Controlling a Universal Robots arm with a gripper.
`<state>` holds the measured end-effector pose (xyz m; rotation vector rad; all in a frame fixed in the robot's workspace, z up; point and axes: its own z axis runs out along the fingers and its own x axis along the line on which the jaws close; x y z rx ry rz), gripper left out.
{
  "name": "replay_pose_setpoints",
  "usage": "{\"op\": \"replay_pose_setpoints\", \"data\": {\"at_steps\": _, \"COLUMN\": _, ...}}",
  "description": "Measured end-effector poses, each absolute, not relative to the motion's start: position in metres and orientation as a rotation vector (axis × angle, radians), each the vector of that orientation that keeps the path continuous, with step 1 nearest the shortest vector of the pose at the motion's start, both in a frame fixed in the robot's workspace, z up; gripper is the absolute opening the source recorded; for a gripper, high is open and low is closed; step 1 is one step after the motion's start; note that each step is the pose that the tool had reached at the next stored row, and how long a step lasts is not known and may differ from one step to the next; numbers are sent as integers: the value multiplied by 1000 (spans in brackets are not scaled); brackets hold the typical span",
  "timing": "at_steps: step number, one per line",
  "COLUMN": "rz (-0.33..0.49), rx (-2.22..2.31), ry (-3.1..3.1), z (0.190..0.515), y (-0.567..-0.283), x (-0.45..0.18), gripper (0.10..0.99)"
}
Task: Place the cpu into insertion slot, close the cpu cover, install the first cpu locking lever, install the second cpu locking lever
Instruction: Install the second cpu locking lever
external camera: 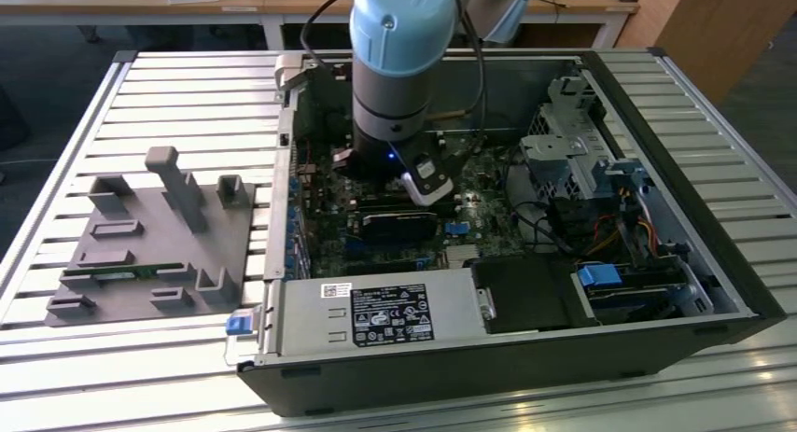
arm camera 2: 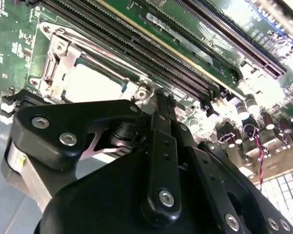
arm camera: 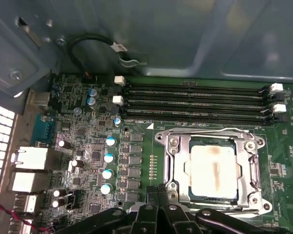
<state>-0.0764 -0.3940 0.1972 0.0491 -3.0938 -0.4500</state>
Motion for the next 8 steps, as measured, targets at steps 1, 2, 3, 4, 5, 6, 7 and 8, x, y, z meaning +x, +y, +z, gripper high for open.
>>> {"op": "replay_pose_setpoints", "data": {"at_steps": 1, "rz": -450, "rx": 49, "ry": -3094, "z": 199, "y": -394, "x": -76, "gripper": 122}}
{"op": "replay_pose_setpoints", "data": {"at_steps": 2, "rz": -450, "rx": 49, "ry": -3094, "z": 201, "y": -394, "x": -76, "gripper": 122}}
{"op": "replay_pose_setpoints", "data": {"at_steps": 3, "rz": -450, "rx": 49, "ry": -3094, "z": 202, "y": -394, "x": -76, "gripper": 122}}
{"op": "replay_pose_setpoints", "data": {"at_steps": 4, "rz": -450, "rx": 49, "ry": -3094, "z": 204, "y": -394, "x": -76, "gripper": 122}}
{"op": "replay_pose_setpoints", "data": {"at_steps": 5, "rz": -450, "rx": 49, "ry": -3094, "z": 206, "y": -394, "x": -76, "gripper": 122}}
{"op": "replay_pose_setpoints", "data": {"at_steps": 6, "rz": -450, "rx": 49, "ry": -3094, "z": 208, "y": -394, "x": -76, "gripper": 122}}
{"op": "replay_pose_setpoints", "data": {"at_steps": 7, "rz": -450, "rx": 49, "ry": -3094, "z": 209, "y": -394, "x": -76, "gripper": 122}}
{"op": "replay_pose_setpoints", "data": {"at_steps": 8, "rz": -450, "rx": 49, "ry": -3094, "z": 211, "y": -394, "x": -76, "gripper": 122}}
